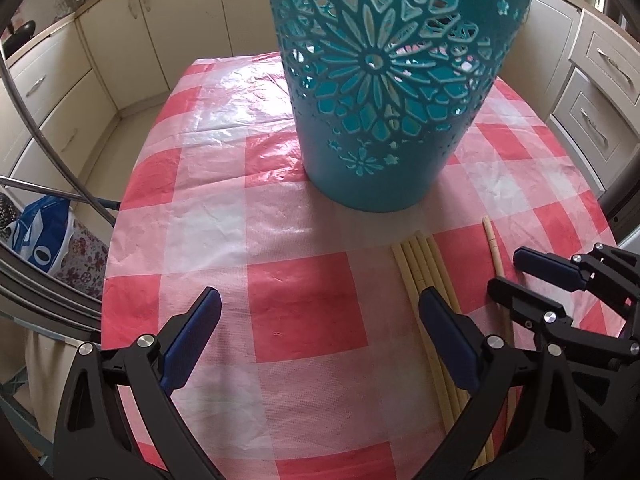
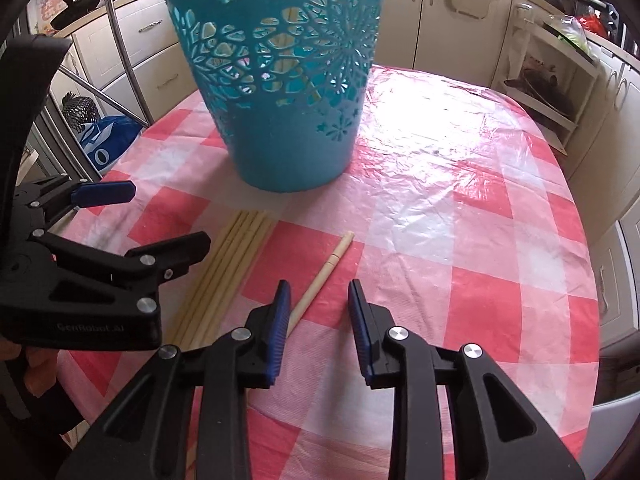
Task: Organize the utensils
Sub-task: 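Close the left tool on one loose wooden stick beside the basket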
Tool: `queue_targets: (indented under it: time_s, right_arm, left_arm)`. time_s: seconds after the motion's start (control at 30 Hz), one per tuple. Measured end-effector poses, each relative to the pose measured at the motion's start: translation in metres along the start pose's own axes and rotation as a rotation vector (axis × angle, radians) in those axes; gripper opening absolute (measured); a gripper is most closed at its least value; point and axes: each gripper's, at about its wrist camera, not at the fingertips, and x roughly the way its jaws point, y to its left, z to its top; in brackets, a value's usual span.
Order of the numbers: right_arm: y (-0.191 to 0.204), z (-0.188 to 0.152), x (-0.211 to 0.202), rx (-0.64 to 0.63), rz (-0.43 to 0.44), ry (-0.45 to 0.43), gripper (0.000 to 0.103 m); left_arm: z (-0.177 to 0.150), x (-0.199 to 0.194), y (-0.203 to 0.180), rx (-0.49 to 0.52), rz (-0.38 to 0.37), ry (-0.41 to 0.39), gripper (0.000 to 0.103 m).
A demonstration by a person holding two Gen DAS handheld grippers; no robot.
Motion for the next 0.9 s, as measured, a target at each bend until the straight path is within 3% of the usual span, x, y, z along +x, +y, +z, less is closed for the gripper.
queue_targets:
  time_s: [0.73,0.9]
  right_arm:
    - [-0.02,-0.002,-0.004,0.03,0.0,0.015,0.03]
    - [-0.02,-0.002,-0.004,0.032,0.003,0.014,0.03]
  left_arm:
    - [-0.001,0.005,-0.009,-0.01,-0.031,0.033,0.095]
    - [-0.004,0.006,-0.007,0.01,0.011,0.031,0.092]
